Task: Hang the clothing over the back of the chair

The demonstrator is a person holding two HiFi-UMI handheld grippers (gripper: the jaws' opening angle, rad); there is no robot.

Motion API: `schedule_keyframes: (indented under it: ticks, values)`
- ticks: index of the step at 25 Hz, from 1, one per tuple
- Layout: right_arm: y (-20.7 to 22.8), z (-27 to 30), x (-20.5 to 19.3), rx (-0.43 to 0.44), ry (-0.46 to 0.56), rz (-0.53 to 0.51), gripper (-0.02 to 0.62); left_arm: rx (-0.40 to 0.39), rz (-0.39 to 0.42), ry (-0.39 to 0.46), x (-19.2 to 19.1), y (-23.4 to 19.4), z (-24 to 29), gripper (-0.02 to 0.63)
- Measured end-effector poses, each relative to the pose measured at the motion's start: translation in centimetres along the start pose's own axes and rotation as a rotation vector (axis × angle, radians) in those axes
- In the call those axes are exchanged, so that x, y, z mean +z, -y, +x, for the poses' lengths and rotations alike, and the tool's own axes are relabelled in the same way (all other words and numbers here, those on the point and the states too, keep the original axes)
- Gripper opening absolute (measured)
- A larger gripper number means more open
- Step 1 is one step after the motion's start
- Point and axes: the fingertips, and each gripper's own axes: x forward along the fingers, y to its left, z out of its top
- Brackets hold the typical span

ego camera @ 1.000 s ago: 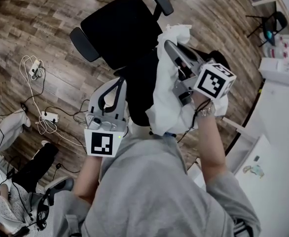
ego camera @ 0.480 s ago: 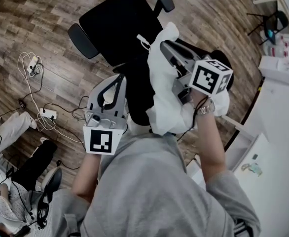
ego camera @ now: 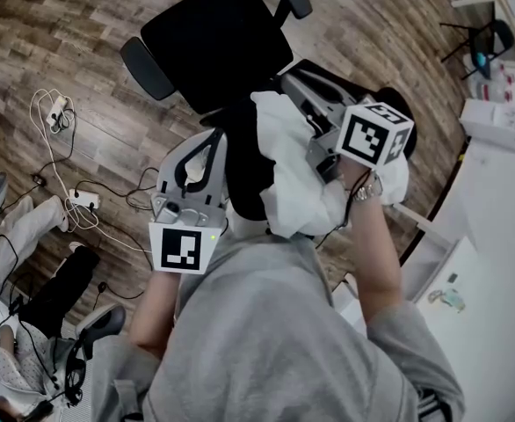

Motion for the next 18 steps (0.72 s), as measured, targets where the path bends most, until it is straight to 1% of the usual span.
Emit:
schedule_keyframes:
  ticks: [2, 5, 7, 11, 14, 16, 18]
  values:
    - [0.1, -0.2, -0.2, -0.007, 0.007, -0.001, 0.059, 0.0, 0.004, 0.001, 0.0, 0.1, -0.3, 0.034]
    - [-0.4, -0.4, 0.0, 0.0, 0.016, -0.02, 0.044, -0.006, 0.016, -0.014, -0.1, 0.1, -0.6, 0.034]
    - [-1.0, -0.7, 0.3, 0.009, 0.028, -0.043, 0.038, -0.009, 0.018, -0.014, 0.1, 0.2, -0.9, 0.034]
    - [-2.3, -2.2, 1.3, 0.044, 0.071, -0.068, 0.038, -0.002, 0.032, 0.013, 1.1, 1.0, -1.3, 0.034]
    - [-3.7, -3.4, 1.9, 0.064, 0.094, -0.091, 0.038, 0.018, 0.015, 0.027, 1.7, 1.5, -2.0, 0.034]
    - [-4.5, -4.4, 2.0, 0.079, 0.11, -0.093, 0.038, 0.02, 0.012, 0.028, 1.9, 2.4, -2.6, 0.034]
    - [-5.1, -5.6, 2.2, 0.091, 0.127, -0.1, 0.038, 0.012, 0.026, 0.028, 2.2, 3.5, -3.1, 0.034]
